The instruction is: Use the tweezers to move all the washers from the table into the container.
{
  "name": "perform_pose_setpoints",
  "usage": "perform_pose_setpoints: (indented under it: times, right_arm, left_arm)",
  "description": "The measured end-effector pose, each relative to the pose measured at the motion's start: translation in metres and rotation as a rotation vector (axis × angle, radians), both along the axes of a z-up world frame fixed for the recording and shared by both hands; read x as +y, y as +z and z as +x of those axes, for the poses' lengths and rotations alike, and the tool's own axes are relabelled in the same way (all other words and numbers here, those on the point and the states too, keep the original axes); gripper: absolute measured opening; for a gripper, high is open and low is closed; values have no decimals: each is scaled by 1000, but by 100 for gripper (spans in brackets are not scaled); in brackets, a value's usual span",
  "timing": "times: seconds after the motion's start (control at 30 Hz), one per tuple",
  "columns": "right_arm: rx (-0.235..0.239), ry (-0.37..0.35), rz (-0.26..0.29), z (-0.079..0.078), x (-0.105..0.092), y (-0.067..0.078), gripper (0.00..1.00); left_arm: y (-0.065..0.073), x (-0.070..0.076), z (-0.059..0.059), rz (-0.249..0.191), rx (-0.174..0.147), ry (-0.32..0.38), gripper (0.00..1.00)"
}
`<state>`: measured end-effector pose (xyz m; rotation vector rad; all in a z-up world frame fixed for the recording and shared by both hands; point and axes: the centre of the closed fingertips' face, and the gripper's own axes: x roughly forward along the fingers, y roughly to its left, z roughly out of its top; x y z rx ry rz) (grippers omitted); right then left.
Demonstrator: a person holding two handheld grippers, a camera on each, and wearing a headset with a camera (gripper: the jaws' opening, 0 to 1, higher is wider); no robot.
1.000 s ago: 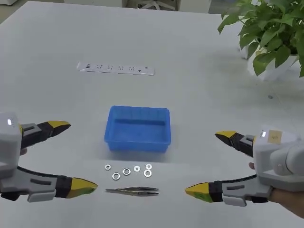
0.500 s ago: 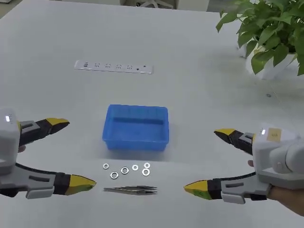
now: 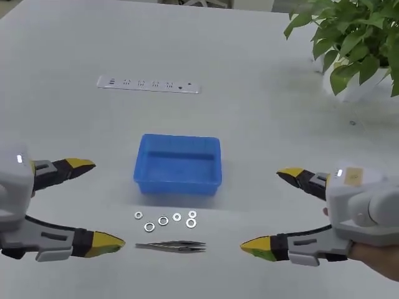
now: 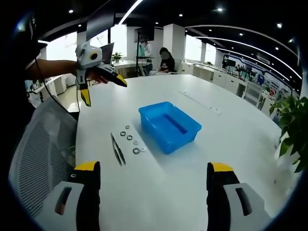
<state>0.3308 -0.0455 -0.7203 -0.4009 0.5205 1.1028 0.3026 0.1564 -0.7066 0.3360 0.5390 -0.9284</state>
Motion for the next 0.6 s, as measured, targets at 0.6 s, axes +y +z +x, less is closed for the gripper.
perform_pose_setpoints:
  times: [0.6]
  right_arm:
    - [-4,107,-61,-11,17,-18,80]
  left_arm:
    - [-32,-16,-12,92,48,-108,76]
